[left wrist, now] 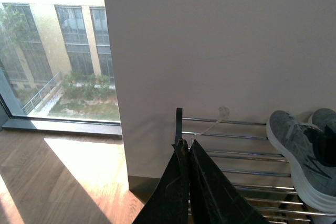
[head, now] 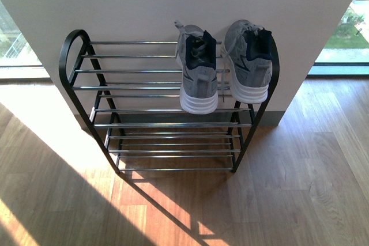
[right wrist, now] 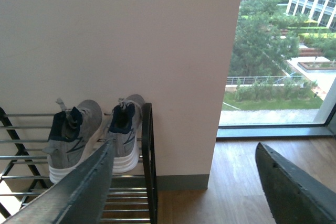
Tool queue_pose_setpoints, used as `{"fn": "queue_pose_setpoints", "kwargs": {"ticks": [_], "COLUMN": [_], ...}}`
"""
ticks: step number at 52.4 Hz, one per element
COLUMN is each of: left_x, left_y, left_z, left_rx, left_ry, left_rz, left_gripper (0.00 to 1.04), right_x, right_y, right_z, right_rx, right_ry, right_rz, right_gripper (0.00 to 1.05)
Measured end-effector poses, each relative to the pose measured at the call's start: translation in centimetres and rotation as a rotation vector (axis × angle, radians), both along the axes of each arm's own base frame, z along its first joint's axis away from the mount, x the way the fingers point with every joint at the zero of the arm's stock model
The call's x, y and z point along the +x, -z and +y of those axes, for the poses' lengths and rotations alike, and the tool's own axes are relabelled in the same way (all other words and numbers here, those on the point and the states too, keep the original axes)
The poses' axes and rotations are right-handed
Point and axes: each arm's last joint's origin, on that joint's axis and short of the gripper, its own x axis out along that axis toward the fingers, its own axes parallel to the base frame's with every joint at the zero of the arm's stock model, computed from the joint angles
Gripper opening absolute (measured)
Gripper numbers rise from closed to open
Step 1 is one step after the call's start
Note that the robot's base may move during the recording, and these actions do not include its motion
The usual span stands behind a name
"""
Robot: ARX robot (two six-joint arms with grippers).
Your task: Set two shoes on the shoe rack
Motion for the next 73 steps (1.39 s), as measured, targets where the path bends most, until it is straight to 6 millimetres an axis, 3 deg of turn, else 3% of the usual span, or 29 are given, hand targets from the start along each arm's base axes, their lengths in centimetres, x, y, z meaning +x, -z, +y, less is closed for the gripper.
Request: {"fn": "queue_pose_setpoints", "kwargs": {"ticks": [5, 18, 73], "left_x": [-0.5, -1.7, -4.4], "left_y": [0.3, 1.4, 1.7], "left_z": [0.0, 0.0, 0.0], "left_rx": [0.0, -0.001, 0.003], "left_ry": [0.005, 0.01, 0.012], "left_rz": [0.0, -0.011, -0.001], "left_gripper": [0.01, 0.01, 0.01], "right_x": [0.0, 0.0, 0.0], "right_y": [0.0, 0.0, 0.0], "right_z": [0.0, 0.0, 0.0], "right_rx": [0.0, 0.0, 0.0], "right_ry": [0.0, 0.003, 0.007], "right_rz": [0.0, 0.001, -0.001], "right_gripper": [0.97, 0.96, 0.96]}}
